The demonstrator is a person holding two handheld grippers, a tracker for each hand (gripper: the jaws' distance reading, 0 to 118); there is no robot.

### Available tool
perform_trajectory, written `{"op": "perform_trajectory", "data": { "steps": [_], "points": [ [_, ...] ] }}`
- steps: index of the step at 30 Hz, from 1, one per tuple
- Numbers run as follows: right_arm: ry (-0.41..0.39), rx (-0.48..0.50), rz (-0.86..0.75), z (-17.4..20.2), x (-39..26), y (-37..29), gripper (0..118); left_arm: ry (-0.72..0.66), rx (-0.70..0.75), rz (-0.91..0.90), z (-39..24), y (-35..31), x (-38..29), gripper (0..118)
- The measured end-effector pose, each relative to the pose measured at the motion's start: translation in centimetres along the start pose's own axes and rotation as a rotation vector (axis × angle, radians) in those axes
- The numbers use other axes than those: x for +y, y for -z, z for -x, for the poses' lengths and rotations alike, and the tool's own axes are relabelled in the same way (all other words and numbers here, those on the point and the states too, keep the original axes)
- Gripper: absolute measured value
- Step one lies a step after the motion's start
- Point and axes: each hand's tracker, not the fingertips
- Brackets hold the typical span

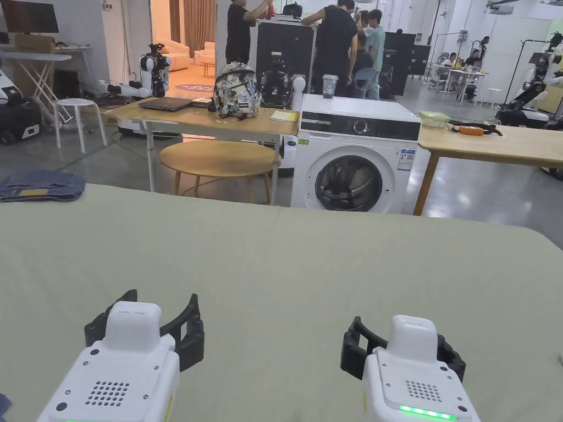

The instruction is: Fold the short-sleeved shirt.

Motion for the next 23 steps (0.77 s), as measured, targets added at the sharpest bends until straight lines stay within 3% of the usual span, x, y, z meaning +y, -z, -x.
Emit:
{"op": "perform_trajectory", "data": {
  "steps": [6,11,17,23],
  "points": [
    [-0.009,-0.009,-0.003,0.0,-0.1,0.1,95,0.024,0.002,0.039,-0.4,0.9,-0.2,73],
    [-0.068,-0.061,-0.006,0.3,-0.4,0.3,95,0.029,-0.007,0.057,-0.4,1.4,-0.3,73],
    [-0.071,-0.008,0.014,0.1,-0.5,0.2,95,0.02,-0.011,0.083,-0.1,1.6,-0.8,73],
    [-0.076,-0.018,0.02,0.1,-0.3,0.2,95,0.014,-0.018,0.102,0.1,1.5,-1.1,73]
  ]
}}
